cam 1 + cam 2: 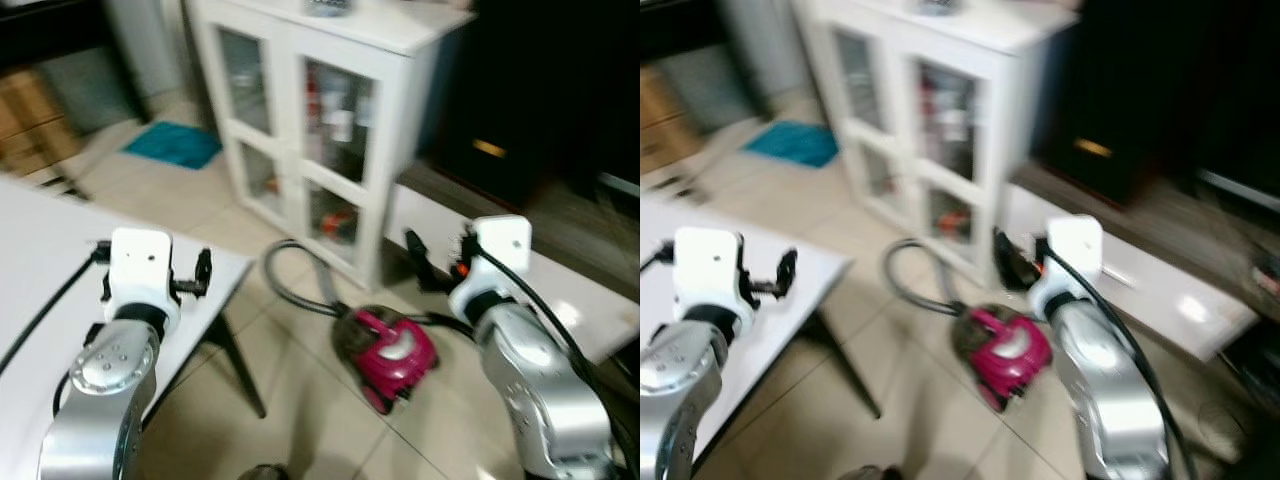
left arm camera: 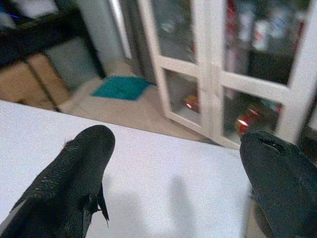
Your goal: Setting the table
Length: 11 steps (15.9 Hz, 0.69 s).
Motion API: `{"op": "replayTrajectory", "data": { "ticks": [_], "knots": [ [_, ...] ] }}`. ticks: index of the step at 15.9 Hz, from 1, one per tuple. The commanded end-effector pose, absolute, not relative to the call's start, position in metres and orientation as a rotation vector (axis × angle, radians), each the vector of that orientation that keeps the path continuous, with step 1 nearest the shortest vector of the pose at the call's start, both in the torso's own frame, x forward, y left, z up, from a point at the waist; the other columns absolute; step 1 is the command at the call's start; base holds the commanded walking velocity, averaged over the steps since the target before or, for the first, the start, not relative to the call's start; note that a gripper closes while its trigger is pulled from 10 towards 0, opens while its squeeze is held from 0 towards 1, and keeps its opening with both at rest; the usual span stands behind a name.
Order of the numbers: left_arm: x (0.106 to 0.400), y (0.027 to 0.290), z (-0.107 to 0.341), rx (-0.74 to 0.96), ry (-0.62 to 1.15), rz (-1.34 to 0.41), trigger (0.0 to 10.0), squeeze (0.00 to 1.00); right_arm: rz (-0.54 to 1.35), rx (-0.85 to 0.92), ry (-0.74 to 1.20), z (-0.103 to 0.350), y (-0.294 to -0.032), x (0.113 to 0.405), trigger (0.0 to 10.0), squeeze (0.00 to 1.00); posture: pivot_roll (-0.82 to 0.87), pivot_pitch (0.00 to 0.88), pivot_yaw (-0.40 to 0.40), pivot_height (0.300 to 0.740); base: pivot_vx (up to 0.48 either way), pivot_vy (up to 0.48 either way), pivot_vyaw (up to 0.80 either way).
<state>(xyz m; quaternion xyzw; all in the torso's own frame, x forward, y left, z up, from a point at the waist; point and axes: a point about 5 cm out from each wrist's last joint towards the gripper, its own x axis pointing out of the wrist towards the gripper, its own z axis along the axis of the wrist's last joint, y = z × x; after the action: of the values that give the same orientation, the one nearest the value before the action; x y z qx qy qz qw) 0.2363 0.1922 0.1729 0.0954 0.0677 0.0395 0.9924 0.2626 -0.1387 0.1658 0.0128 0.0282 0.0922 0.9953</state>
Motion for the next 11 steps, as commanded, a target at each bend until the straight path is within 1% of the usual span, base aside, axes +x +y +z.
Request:
{"op": "replayTrajectory", "data": {
  "ticks": [1,2,3,4,5,6,7,9,10,11],
  "knots": [
    [0.237,0.188,0.185,0.155,0.068,0.081,10.0,1.00,0.196,0.049,0.057,0.168,-0.138,0.263,10.0,1.00,-0.11,0.041,0.030,0.740,0.000,0.000,0.80],
    [0.240,0.182,0.188,0.120,0.013,0.055,10.0,1.00,0.191,0.078,0.061,0.169,-0.139,0.262,10.0,1.00,-0.11,0.040,0.034,0.740,0.000,0.000,0.80],
    [0.242,0.177,0.182,0.141,0.046,0.055,10.0,1.00,0.185,0.106,0.078,0.168,-0.140,0.260,10.0,1.00,-0.12,0.037,0.039,0.740,0.000,0.000,0.80],
    [0.241,0.178,0.173,0.187,0.106,0.063,10.0,1.00,0.194,0.048,0.071,0.170,-0.141,0.259,10.0,1.00,-0.13,0.042,0.041,0.740,0.000,0.000,0.80],
    [0.239,0.181,0.169,0.207,0.136,0.071,10.0,1.00,0.185,0.038,0.064,0.171,-0.142,0.259,10.0,1.00,-0.13,0.041,0.039,0.740,0.000,0.000,0.80],
    [0.237,0.183,0.167,0.155,0.142,0.059,10.0,0.66,0.185,0.035,0.063,0.173,-0.143,0.261,10.0,1.00,-0.13,0.041,0.025,0.740,0.000,0.000,0.80],
    [0.236,0.183,0.168,0.143,0.133,0.066,10.0,0.00,0.190,0.031,0.061,0.174,-0.143,0.263,10.0,1.00,-0.13,0.043,0.011,0.740,0.000,0.000,0.80],
    [0.235,0.184,0.174,0.220,0.078,0.109,10.0,0.00,0.192,0.019,0.045,0.177,-0.143,0.266,10.0,1.00,-0.12,0.041,-0.006,0.740,0.000,0.000,0.80],
    [0.235,0.184,0.176,0.220,0.066,0.113,10.0,0.00,0.207,0.017,0.041,0.177,-0.140,0.269,10.0,1.00,-0.11,0.039,-0.007,0.740,0.000,0.000,0.80],
    [0.235,0.185,0.176,0.218,0.077,0.106,10.0,0.00,0.220,0.019,0.039,0.177,-0.138,0.270,10.0,1.00,-0.10,0.037,-0.003,0.740,0.000,0.281,0.80]
  ]
}}
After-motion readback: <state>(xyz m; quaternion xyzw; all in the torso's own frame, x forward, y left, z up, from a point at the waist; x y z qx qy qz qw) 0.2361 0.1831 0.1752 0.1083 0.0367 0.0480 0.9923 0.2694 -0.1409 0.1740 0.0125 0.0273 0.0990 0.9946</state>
